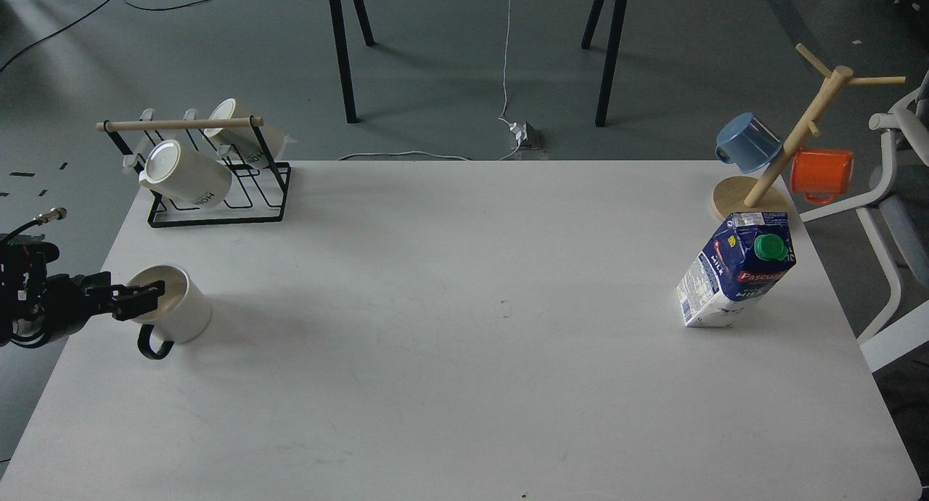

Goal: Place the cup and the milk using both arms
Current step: 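Reach the left gripper into the white mug and grasp its rim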

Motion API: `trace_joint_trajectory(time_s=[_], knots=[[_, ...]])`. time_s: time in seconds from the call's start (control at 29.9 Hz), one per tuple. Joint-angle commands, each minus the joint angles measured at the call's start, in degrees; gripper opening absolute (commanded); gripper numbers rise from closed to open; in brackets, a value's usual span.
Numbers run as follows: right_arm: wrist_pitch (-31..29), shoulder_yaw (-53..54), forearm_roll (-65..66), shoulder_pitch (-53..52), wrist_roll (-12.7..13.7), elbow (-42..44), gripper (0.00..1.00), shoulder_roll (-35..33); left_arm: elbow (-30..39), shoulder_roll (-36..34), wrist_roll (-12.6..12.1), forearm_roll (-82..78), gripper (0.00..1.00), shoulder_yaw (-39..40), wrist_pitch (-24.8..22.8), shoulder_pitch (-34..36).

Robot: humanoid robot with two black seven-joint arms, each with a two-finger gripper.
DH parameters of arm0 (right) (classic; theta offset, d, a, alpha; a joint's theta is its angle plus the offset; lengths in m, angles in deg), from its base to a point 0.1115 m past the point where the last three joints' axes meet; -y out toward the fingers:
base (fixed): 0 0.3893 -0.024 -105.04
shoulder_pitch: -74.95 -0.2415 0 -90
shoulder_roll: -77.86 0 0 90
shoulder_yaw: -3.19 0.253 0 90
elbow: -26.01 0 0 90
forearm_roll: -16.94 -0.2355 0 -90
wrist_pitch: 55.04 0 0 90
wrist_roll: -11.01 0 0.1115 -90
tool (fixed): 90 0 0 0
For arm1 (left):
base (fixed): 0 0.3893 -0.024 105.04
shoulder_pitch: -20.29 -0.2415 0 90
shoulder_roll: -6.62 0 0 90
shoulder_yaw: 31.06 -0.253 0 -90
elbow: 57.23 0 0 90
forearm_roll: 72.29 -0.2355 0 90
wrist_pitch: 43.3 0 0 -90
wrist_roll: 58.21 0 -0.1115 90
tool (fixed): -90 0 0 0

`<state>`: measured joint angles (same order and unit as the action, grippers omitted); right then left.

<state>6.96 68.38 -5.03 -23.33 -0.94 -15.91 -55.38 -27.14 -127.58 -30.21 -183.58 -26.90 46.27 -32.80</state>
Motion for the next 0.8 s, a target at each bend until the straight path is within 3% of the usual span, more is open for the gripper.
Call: trace_joint_trajectory(time_s=[0.0,0.3,0.77], knots=[[0.0,0.0,0.0,0.3,0.0,0.0,1.0,0.0,0.2,0.0,0.0,0.0,0.85,0.1,0.4,0.0],[0.0,0.0,0.0,0.4,0.0,0.6,1.0,0.0,0.3,0.0,0.0,0.0,0.73,0.0,3.8,-2.0],[0.0,0.1,0.0,0.6,0.0,1.0,1.0,0.0,0.1,1.0,0.0,0.2,0.68,0.2,5.6,-2.1]])
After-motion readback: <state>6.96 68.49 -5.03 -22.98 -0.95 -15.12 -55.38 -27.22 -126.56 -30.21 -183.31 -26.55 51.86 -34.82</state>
